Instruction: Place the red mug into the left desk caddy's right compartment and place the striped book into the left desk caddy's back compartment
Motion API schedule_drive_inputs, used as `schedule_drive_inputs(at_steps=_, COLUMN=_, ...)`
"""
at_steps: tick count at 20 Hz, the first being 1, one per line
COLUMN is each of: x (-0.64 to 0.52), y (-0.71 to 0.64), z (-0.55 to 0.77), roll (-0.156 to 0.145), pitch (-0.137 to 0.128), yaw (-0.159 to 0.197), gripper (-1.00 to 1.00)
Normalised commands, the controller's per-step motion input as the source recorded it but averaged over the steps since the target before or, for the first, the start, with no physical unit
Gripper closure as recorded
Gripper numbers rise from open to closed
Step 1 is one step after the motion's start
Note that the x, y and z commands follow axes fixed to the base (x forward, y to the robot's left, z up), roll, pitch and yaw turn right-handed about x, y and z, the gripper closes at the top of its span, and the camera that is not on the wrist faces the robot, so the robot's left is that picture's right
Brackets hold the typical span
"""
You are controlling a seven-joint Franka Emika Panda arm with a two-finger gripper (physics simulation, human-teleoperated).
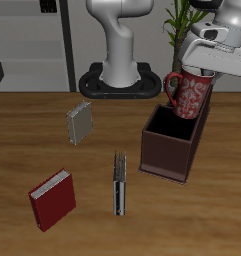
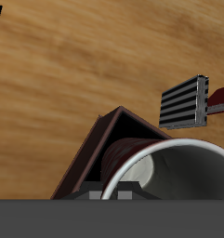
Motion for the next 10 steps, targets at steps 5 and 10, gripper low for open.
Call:
schedule_drive_inputs(at_steps=5, x=0.08, y=0.02, z=-0.20, roll=0.019, pitch=0.041, yaw=0.002, gripper=1.00)
schedule_drive_inputs(at_steps=10, x=0.11, y=-0.04, z=-0.20, roll=0.011, pitch=0.076, yaw=-0.014, gripper=1.00)
